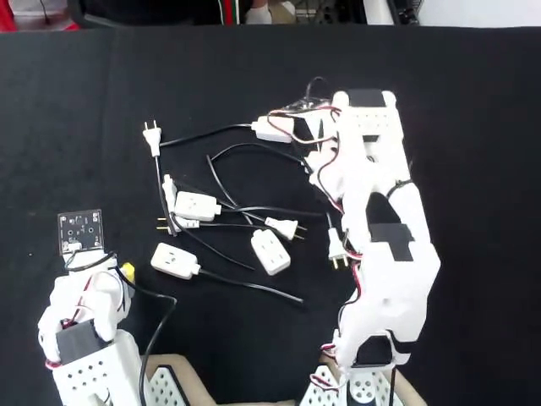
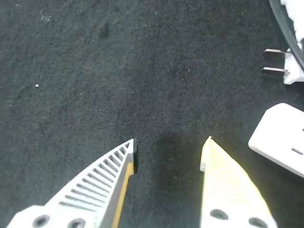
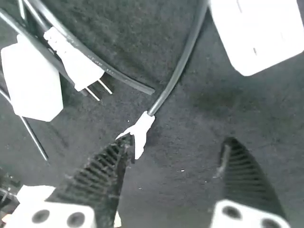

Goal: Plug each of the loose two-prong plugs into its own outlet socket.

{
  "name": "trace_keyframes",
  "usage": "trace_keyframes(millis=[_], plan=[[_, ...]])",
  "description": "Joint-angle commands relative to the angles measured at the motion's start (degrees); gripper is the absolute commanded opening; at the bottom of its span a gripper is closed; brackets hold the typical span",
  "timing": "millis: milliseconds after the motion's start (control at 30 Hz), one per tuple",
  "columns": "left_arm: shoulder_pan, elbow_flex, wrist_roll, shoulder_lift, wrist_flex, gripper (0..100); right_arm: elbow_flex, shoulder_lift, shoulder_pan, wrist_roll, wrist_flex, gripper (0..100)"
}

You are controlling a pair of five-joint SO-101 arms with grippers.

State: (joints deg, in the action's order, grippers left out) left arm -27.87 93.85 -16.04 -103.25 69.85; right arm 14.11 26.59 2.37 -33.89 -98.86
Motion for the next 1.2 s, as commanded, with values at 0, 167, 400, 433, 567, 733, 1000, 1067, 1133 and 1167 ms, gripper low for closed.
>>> trace_keyframes(millis=[0, 167, 400, 433, 567, 733, 1000, 1067, 1133, 1167], plan=[[0.1, -0.3, -0.5, -0.4, 0.4, 24, -0.9, -0.6, 0.5, 1.4, -2.3, 32.2], [0.1, -0.3, -0.5, -0.4, 0.4, 24, -14.0, -5.1, 0.9, -1.2, -2.3, 32.2], [0.1, -0.3, -0.5, -0.4, 0.4, 24, -28.7, -16.7, 0.9, -1.9, 2.5, 32.2], [0.1, -0.3, -0.5, -0.4, 0.4, 24, -30.4, -17.5, 1.0, -1.8, 3.8, 32.2], [0.0, -0.3, -0.5, -0.4, 0.4, 24, -34.1, -17.5, 1.0, -1.4, 9.6, 32.2], [0.0, -0.3, -0.5, -0.4, 0.4, 24, -34.4, -13.9, 1.0, 2.6, 16.0, 32.2], [0.0, -0.3, -0.5, -0.4, 0.4, 24, -33.5, -12.7, 0.9, 3.0, 17.6, 12.4], [0.0, -0.3, -0.5, -0.4, 0.4, 24, -33.5, -12.7, 0.8, 3.2, 17.5, 4.6], [0.0, -0.3, -0.5, -0.4, 0.4, 24, -33.5, -12.7, 0.6, 4.5, 17.5, 1.2], [0.0, -0.3, -0.5, -0.4, 0.4, 24, -33.5, -12.7, 0.6, 4.7, 17.5, 2.5]])
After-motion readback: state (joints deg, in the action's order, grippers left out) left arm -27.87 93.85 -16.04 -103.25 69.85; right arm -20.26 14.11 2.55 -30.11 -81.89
